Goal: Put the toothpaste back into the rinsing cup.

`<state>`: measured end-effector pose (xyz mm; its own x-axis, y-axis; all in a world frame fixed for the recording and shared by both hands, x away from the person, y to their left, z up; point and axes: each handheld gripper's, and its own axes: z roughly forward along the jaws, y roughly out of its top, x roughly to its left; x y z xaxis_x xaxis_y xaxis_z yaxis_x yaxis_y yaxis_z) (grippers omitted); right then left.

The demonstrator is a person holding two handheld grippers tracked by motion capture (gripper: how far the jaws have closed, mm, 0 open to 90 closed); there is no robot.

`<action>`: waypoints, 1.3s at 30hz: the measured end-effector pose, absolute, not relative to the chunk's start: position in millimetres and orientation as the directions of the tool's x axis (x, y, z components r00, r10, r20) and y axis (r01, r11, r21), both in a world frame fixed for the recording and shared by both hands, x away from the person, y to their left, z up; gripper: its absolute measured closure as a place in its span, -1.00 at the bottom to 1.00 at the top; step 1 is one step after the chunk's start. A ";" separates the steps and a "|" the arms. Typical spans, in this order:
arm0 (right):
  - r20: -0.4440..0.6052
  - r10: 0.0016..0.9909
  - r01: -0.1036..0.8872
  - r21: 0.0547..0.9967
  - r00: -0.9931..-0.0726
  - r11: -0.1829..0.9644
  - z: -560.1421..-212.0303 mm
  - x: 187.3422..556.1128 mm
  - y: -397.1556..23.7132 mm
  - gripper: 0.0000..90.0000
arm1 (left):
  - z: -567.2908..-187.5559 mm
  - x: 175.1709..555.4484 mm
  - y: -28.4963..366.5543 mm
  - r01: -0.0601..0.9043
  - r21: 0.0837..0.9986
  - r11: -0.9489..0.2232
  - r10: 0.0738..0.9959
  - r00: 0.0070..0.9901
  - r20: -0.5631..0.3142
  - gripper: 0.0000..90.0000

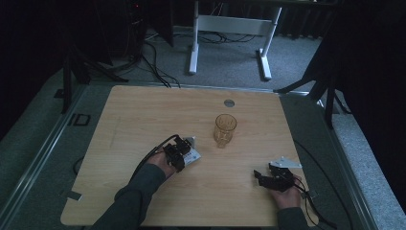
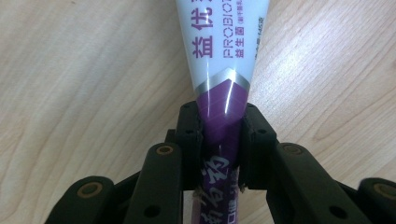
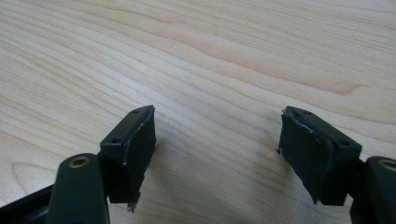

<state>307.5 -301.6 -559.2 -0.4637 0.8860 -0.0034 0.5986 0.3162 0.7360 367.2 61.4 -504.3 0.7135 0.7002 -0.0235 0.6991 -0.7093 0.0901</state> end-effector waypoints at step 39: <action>-0.004 0.885 0.598 0.736 -0.465 0.318 -559.2 307.6 -301.7 -0.40 | -455.1 374.4 74.8 0.730 0.293 -0.618 0.757 0.653 -0.027 0.64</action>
<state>307.6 -301.7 -559.2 -0.4654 0.8851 -0.0040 0.5979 0.3177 0.7359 374.4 74.8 -455.1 0.6525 0.7573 -0.0270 0.7296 -0.6182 0.2926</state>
